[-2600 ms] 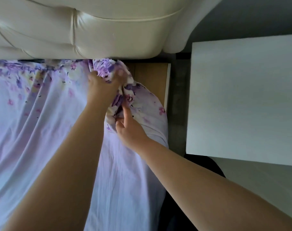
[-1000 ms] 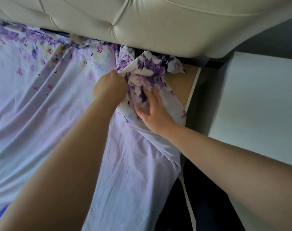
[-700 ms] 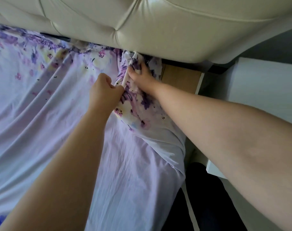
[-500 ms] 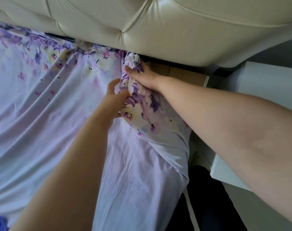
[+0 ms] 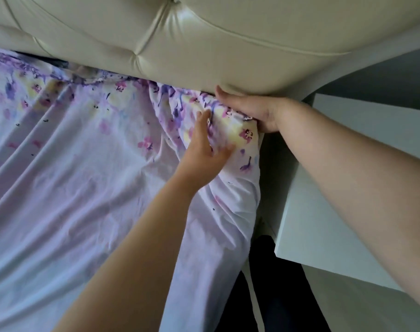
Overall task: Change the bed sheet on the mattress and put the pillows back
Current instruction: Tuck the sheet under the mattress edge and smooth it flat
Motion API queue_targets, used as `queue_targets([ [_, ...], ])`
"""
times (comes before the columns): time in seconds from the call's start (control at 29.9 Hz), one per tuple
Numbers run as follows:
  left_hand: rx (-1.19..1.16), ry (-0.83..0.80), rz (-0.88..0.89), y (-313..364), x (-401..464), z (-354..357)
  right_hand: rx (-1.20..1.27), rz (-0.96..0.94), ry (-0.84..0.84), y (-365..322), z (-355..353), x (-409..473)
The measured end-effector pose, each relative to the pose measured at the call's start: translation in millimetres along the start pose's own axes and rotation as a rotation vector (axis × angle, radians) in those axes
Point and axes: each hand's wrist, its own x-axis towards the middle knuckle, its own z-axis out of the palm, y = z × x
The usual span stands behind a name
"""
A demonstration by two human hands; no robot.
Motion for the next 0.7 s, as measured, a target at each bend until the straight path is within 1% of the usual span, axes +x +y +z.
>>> queue_targets([
  [0.03,0.057,-0.032,0.021,-2,1,7,0.015,0.006,0.012,11,-8,-10],
  [0.1,0.166,-0.081,0.049,-3,10,20,0.073,-0.034,0.107,36,-17,-27],
  [0.17,0.201,-0.137,0.074,2,21,28,0.077,-0.043,0.347,59,-14,-26],
  [0.2,0.23,-0.166,0.099,5,26,32,0.044,-0.023,0.506,70,-14,-20],
  [0.23,0.292,-0.196,0.125,8,29,36,0.036,0.033,0.665,78,-14,-12],
  [0.27,0.392,-0.206,0.141,10,31,39,0.038,0.093,0.785,87,-16,-2],
  [0.3,0.511,-0.175,0.14,10,31,40,0.051,0.135,0.846,94,-18,8],
  [0.37,0.695,-0.037,0.056,-1,23,41,0.1,0.158,0.883,97,-21,20],
  [0.4,0.727,0.013,-0.022,-11,16,41,0.136,0.165,0.906,96,-22,25],
  [0.43,0.724,0.031,-0.096,-23,7,40,0.164,0.177,0.936,94,-21,26],
  [0.47,0.719,0.013,-0.158,-35,-2,40,0.144,0.195,0.995,93,-17,26],
  [0.5,0.721,-0.023,-0.197,-45,-10,40,0.039,0.198,1.092,93,-8,23],
  [0.53,0.727,-0.056,-0.213,-52,-14,40,-0.154,0.135,1.222,92,5,18],
  [0.57,0.729,-0.074,-0.212,-57,-16,40,-0.376,-0.017,1.306,93,21,13],
  [0.6,0.722,-0.076,-0.205,-60,-15,40,-0.604,-0.208,1.286,96,35,11],
  [0.64,0.716,-0.07,-0.186,-61,-12,40,-0.84,-0.345,1.14,102,46,12],
  [0.67,0.72,-0.067,-0.159,-61,-9,41,-1.032,-0.352,0.925,106,49,12],
  [0.7,0.735,-0.065,-0.132,-62,-6,41,-1.134,-0.265,0.726,108,41,13],
])
